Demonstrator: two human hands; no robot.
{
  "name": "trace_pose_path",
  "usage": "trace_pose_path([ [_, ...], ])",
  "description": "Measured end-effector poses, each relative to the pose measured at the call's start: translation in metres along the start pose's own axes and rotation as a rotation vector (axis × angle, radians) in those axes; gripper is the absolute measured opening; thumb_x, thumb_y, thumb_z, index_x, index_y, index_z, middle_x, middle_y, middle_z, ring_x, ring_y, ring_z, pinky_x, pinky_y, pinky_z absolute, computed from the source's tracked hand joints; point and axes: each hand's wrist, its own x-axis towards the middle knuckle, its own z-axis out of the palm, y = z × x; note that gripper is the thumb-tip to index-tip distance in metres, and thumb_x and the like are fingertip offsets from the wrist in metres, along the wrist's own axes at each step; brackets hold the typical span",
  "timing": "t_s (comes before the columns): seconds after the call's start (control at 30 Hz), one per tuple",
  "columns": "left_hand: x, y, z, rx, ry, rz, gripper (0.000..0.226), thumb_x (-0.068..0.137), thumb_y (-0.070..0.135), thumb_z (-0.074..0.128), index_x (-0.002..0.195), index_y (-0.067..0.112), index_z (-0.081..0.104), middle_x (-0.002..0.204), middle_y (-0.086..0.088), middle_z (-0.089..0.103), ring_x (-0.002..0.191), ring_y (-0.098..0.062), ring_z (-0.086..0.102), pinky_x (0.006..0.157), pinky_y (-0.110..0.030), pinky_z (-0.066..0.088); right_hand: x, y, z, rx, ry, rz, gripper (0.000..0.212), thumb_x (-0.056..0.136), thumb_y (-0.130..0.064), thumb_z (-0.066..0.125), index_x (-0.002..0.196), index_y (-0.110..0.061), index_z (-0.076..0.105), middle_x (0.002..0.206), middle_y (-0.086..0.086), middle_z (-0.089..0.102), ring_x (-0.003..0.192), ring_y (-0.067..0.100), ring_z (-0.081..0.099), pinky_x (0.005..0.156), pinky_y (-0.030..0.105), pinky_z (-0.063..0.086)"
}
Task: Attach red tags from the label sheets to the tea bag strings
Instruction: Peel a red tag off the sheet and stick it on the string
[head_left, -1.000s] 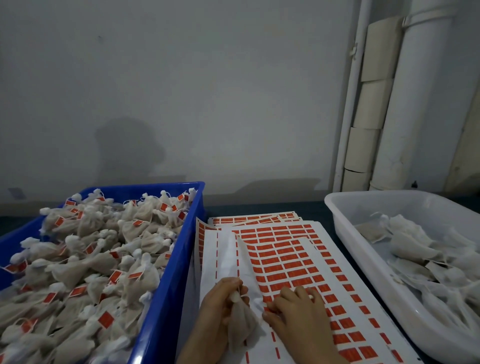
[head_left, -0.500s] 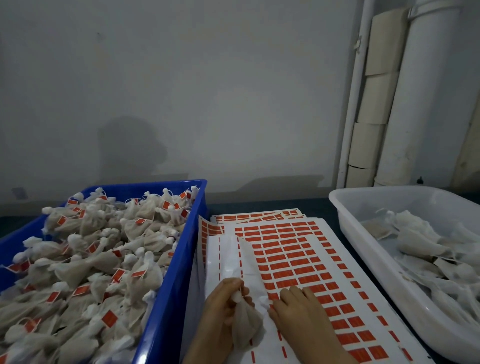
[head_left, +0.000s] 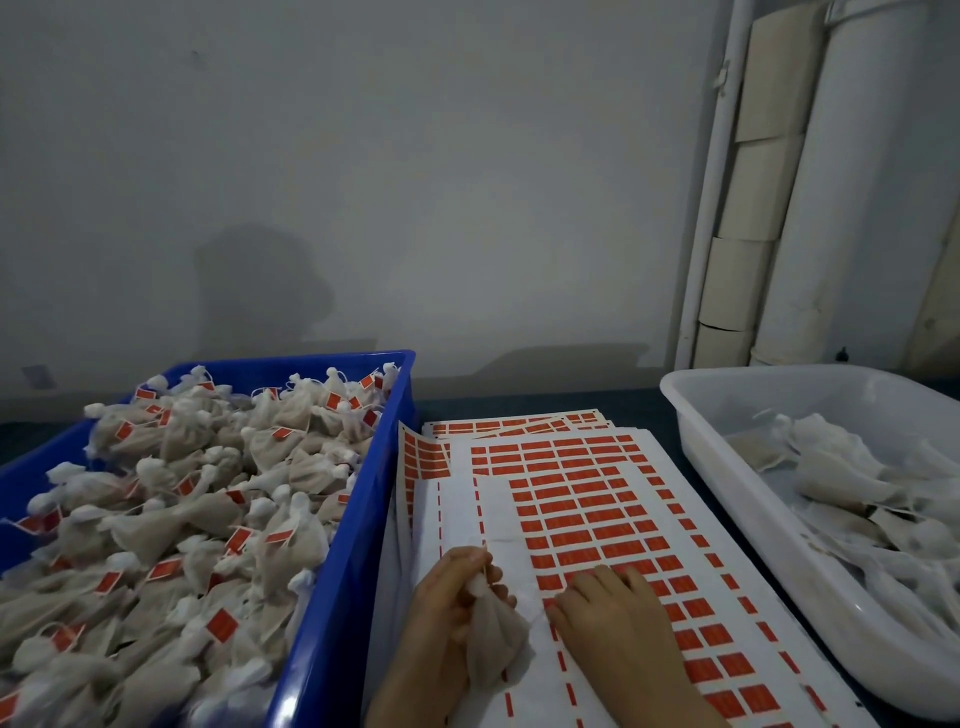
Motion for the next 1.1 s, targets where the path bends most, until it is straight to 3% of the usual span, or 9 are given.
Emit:
trace_pose_path([
  [0.07,-0.001,0.0,-0.001,0.006,0.009,0.015,0.012,0.096,0.013,0.046,0.089,0.007,0.053,0.086,-0.013,0.058,0.074,-0.023,0.055,0.048,-0.027,0.049,0.0,0.005,0.007,0.107,0.04,0.081,0.051,0.089,-0.061,0.037,0.129,-0.032,0.046,0.135,-0.012,0.046,0.125,0.01,0.038,0.111,0.034,0.015],
  [0.23,0.002,-0.003,-0.003,0.077,0.042,0.052,0.016,0.097,0.007,0.041,0.087,0.004,0.053,0.085,-0.014,0.057,0.075,-0.022,0.055,0.052,-0.027,0.052,-0.01,0.002,0.002,0.28,0.106,0.161,0.042,0.083,-0.065,0.043,0.116,-0.041,0.053,0.124,-0.025,0.049,0.113,0.0,0.039,0.106,0.026,0.019],
  [0.47,-0.013,0.0,0.0,0.076,0.024,0.183,0.017,0.096,0.008,0.043,0.086,0.004,0.056,0.08,-0.012,0.06,0.071,-0.022,0.059,0.099,-0.056,0.039,-0.007,-0.003,-0.003,0.157,0.072,0.111,0.041,0.091,-0.057,0.037,0.121,-0.034,0.054,0.128,-0.016,0.052,0.118,0.005,0.043,0.109,0.03,0.016],
  [0.63,-0.006,-0.003,0.003,0.125,0.001,0.15,0.036,0.097,0.01,0.043,0.131,-0.003,0.042,0.131,-0.022,0.049,0.12,-0.037,0.048,0.11,-0.048,0.031,-0.004,-0.006,-0.007,0.02,0.068,0.021,0.045,0.094,-0.052,0.034,0.13,-0.029,0.047,0.135,-0.007,0.05,0.124,0.013,0.044,0.113,0.035,0.014],
  [0.73,-0.005,-0.003,0.0,0.109,0.005,0.135,0.024,0.096,0.01,0.041,0.118,0.0,0.047,0.114,-0.018,0.056,0.099,-0.029,0.059,0.092,-0.032,0.05,-0.004,-0.006,-0.012,-0.016,0.186,-0.073,0.039,0.059,-0.053,0.08,0.089,-0.028,0.073,0.089,-0.006,0.072,0.081,0.013,0.069,0.089,0.04,0.049],
  [0.83,-0.002,-0.005,-0.006,0.075,-0.011,0.095,0.015,0.098,0.01,0.039,0.098,0.005,0.053,0.086,-0.01,0.06,0.07,-0.022,0.062,0.057,-0.027,0.055,-0.005,-0.006,-0.006,-0.006,0.3,-0.1,0.041,0.03,-0.048,0.09,0.06,-0.025,0.073,0.06,-0.007,0.069,0.052,0.012,0.066,0.066,0.036,0.056],
  [0.93,0.005,-0.007,-0.012,0.062,-0.001,0.133,0.015,0.096,0.011,0.045,0.091,0.005,0.058,0.073,-0.006,0.066,0.066,-0.019,0.064,0.057,-0.03,0.055,-0.005,-0.003,-0.002,0.038,0.245,-0.016,0.038,0.044,-0.049,0.087,0.071,-0.026,0.074,0.072,-0.006,0.072,0.065,0.014,0.069,0.076,0.04,0.054],
  [1.03,0.002,-0.006,-0.013,0.026,-0.042,0.054,0.019,0.095,0.017,0.047,0.105,0.003,0.054,0.091,-0.011,0.063,0.079,-0.023,0.06,0.047,-0.024,0.055,-0.004,0.0,0.003,0.124,0.165,0.114,0.035,0.089,-0.053,0.046,0.115,-0.032,0.059,0.119,-0.014,0.06,0.108,0.008,0.055,0.106,0.032,0.03],
  [1.1,0.001,-0.006,-0.012,0.053,-0.032,0.044,0.021,0.09,0.021,0.054,0.106,0.007,0.054,0.098,-0.01,0.063,0.083,-0.023,0.06,0.048,-0.026,0.054,-0.003,0.004,0.005,0.34,0.239,0.256,0.029,0.091,-0.051,0.042,0.109,-0.035,0.058,0.112,-0.017,0.059,0.097,0.001,0.053,0.098,0.019,0.034],
])
